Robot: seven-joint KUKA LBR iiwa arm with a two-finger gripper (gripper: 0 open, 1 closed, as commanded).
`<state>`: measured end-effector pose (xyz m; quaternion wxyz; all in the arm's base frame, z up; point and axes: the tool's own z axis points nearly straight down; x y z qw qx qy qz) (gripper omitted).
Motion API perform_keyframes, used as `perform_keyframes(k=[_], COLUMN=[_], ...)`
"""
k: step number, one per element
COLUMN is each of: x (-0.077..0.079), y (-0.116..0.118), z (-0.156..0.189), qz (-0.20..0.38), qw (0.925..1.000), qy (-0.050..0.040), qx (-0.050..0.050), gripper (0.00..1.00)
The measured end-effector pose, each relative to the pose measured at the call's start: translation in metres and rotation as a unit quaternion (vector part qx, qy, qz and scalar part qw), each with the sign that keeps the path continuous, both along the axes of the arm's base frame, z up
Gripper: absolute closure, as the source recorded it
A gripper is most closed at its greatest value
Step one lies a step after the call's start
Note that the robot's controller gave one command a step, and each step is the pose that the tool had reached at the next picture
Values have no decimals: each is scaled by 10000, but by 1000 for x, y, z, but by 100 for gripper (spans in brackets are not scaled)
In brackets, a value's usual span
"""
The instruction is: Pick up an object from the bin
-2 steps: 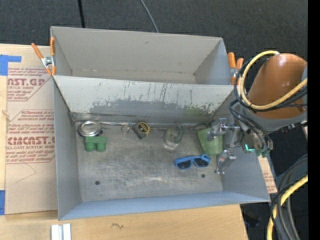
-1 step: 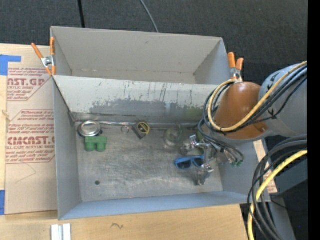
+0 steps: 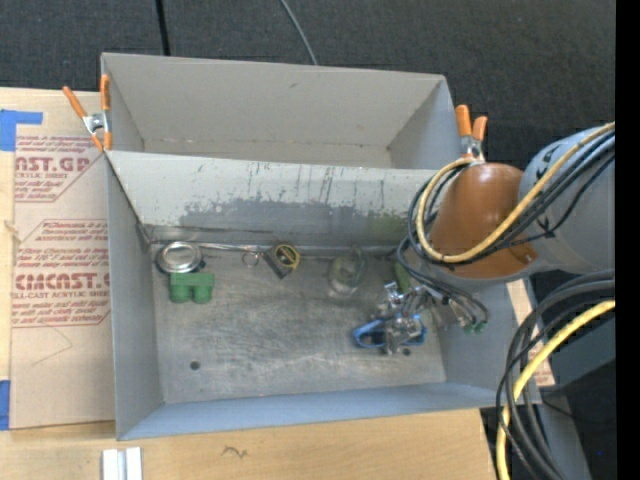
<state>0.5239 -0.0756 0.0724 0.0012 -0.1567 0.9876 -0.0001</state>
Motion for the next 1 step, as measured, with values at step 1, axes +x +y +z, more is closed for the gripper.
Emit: perform_keyframes(k=[1], x=[-8], y=[1], z=[133], qz=[152], qw=[9999], qy=[-36], qx=[-7], gripper=[100])
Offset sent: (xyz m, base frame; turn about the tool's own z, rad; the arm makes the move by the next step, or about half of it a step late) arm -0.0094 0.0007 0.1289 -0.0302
